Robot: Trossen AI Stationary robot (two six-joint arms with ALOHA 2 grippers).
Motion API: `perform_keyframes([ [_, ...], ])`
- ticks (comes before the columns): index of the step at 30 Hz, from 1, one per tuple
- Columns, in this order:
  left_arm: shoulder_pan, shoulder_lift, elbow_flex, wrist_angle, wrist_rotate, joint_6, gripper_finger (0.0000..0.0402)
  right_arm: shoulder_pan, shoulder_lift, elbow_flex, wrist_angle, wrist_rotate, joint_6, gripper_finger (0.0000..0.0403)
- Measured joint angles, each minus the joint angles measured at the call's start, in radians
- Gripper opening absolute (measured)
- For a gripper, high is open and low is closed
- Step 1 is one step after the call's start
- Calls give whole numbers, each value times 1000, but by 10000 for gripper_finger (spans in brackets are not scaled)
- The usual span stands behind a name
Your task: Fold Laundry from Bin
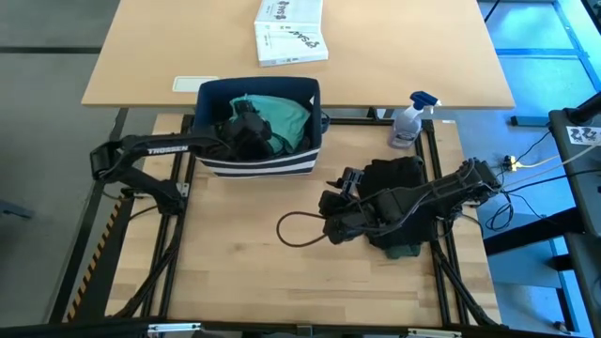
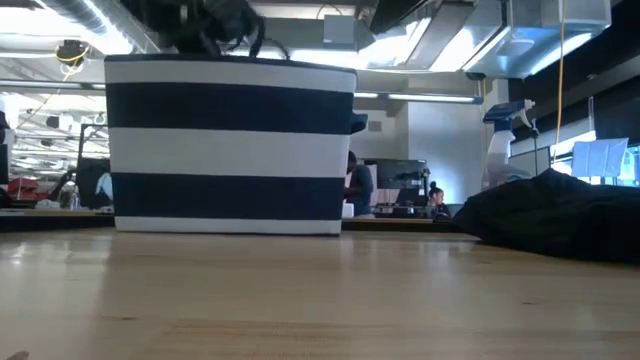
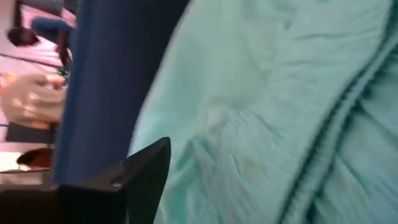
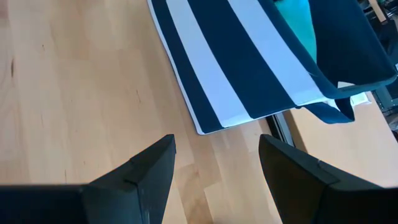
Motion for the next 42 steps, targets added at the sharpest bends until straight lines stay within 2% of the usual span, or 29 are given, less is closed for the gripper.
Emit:
perform_keyframes([
  [5, -45, -34, 162, -337, 39, -177, 294, -3, 0, 0, 0, 0, -3, 232],
  [10, -88, -61, 264, -534, 107, -246, 287, -13, 0, 0, 0, -18, -6, 232],
  [14, -110, -73, 298, -580, 151, -270, 287, -19, 0, 0, 0, -29, -9, 232],
  [22, -132, -79, 422, -611, 137, -263, 287, -18, -13, 0, -9, -28, -24, 232],
  [24, -133, -80, 473, -622, 176, -266, 287, -19, -26, 0, -11, -29, -23, 232],
  [27, -133, -81, 535, -669, 301, -288, 286, -19, -39, 0, -4, -31, -23, 232],
  [31, -146, -81, 553, -666, 411, -342, 286, -18, -58, 0, -37, -26, -18, 232],
  [33, -161, -80, 553, -665, 453, -376, 286, -17, -78, 0, -92, -26, 31, 232],
  [37, -220, -77, 553, -650, 531, -416, 286, -31, -143, 0, -271, -72, 243, 232],
  [42, -329, -79, 517, -570, 526, -427, 281, -53, -231, 0, -520, -132, 516, 232],
])
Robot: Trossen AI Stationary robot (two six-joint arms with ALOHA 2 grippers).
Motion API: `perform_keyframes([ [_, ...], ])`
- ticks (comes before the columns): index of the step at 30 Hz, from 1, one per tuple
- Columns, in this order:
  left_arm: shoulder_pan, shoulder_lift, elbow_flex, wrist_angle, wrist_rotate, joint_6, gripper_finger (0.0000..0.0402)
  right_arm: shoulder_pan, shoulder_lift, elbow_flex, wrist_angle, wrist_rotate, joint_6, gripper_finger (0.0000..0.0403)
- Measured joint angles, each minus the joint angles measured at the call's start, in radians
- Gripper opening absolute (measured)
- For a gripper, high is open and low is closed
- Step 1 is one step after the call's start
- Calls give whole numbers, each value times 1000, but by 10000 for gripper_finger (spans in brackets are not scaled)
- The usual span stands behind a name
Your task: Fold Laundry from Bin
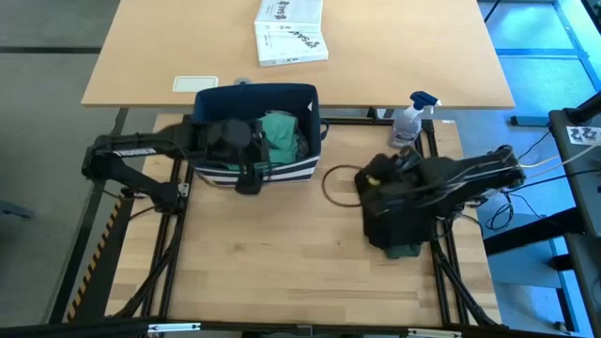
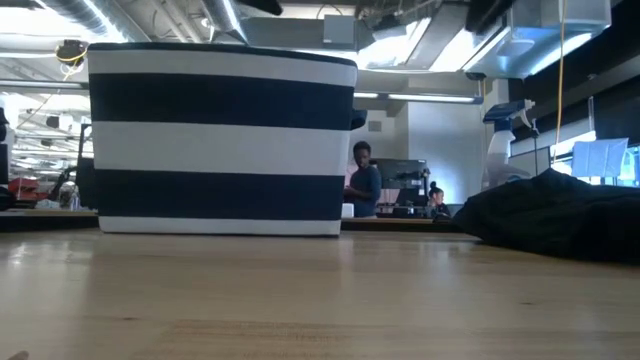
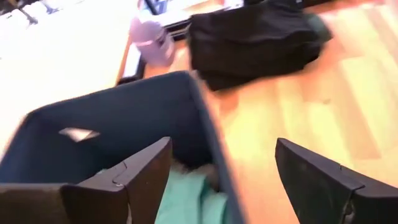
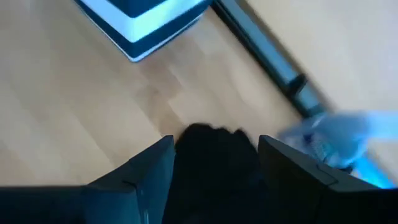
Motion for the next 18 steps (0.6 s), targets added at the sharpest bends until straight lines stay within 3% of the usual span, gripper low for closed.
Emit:
perform_keyframes([
  [6, -140, -11, -178, 194, -19, 9, 241, -87, -121, -120, 46, -161, 72, 232],
  [11, -223, -15, -314, 351, 3, -35, 221, -234, -215, -360, 73, -331, 96, 232],
  [18, -314, -15, -413, 458, -17, -51, 218, -409, -288, -684, 283, -656, 33, 232],
])
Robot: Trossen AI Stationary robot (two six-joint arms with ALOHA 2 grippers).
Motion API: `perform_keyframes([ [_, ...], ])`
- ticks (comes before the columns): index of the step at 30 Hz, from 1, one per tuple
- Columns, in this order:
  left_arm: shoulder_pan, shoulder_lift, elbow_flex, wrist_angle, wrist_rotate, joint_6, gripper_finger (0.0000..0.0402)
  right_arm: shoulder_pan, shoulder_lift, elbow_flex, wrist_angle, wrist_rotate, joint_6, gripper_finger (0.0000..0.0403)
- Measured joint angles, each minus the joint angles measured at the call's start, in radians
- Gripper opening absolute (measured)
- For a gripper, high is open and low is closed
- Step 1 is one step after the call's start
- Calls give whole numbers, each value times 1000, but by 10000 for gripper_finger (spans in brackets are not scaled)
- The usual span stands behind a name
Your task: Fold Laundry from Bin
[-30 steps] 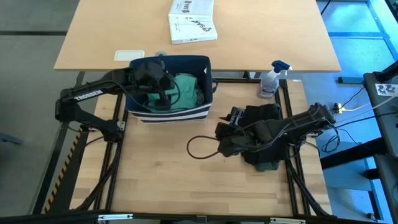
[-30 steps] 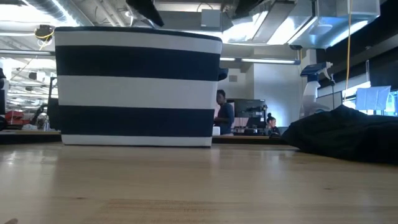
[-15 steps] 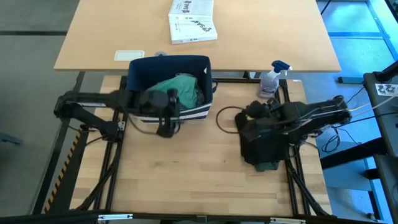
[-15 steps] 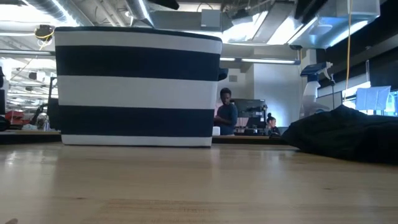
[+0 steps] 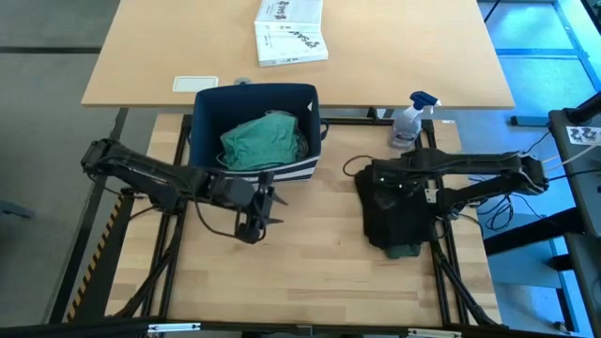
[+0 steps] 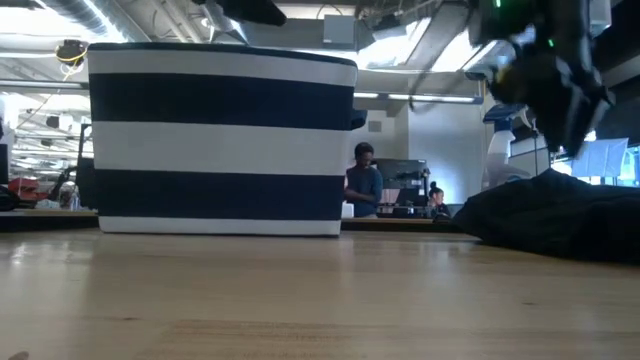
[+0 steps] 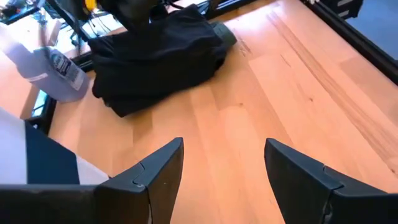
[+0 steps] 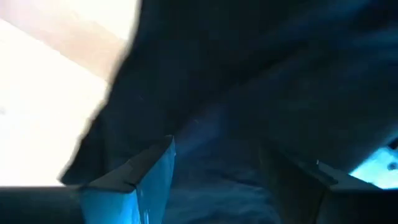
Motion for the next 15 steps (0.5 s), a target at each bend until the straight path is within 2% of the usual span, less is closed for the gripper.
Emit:
perform_keyframes([
  [7, -39, 0, -4, 6, -86, 0, 217, -7, 71, -173, 75, -96, -5, 232],
  [11, -38, 0, -4, 5, -117, 0, 217, -7, 134, -210, 169, -156, -4, 232],
  [15, -38, 0, -4, 4, -144, 1, 217, 21, 205, -210, 344, -248, -14, 232],
])
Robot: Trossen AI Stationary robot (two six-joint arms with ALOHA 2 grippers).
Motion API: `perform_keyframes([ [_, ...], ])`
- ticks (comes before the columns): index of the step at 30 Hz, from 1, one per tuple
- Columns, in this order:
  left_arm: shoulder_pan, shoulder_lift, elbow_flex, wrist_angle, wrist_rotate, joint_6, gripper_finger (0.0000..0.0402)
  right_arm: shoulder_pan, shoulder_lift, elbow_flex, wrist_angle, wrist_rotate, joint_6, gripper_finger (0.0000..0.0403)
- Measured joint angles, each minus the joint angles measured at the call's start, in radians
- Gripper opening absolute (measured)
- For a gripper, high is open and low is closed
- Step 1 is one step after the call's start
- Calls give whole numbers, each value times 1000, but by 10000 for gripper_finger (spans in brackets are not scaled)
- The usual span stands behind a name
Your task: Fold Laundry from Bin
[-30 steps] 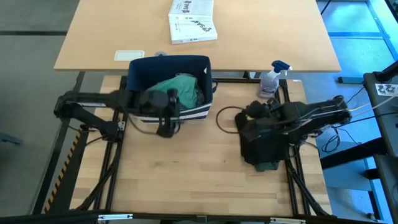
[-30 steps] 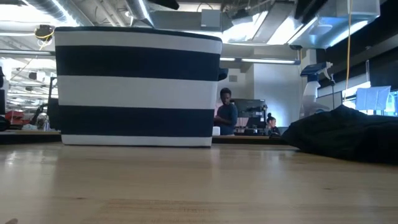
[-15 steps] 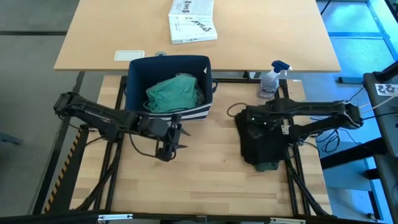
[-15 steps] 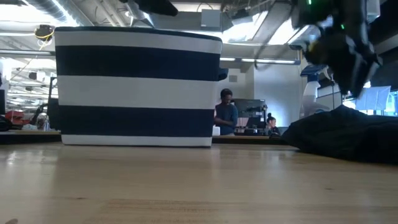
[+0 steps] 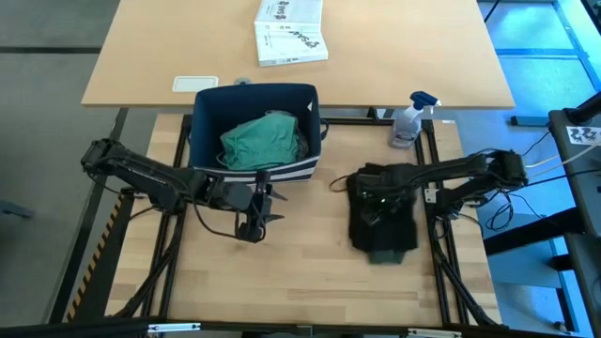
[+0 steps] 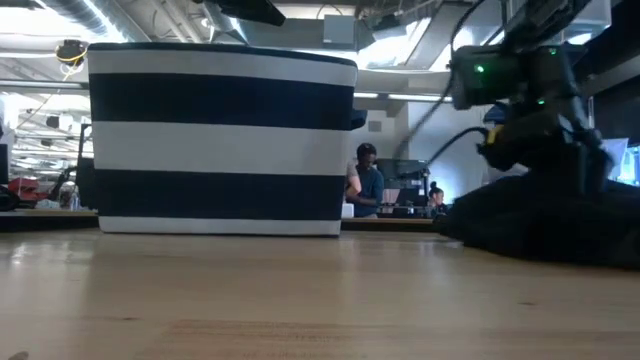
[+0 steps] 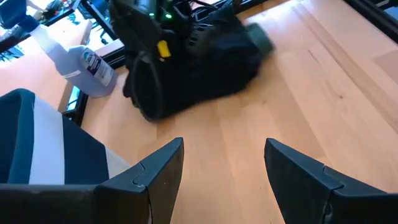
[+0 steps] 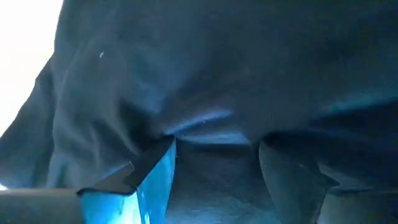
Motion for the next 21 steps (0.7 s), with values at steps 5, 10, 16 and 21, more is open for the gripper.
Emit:
perform_keyframes([
  [5, 2, 0, 0, -1, -2, 7, 217, 107, 76, 4, 261, -138, -10, 232],
  [10, 2, 0, 0, -1, -35, 8, 217, 219, 145, 72, 427, -148, 23, 232],
  [16, 2, 0, 0, -1, -46, 7, 217, 288, 203, 228, 615, -127, -67, 232],
  [21, 1, 0, 0, -1, -45, -1, 218, 312, 203, 398, 453, -65, -186, 232],
])
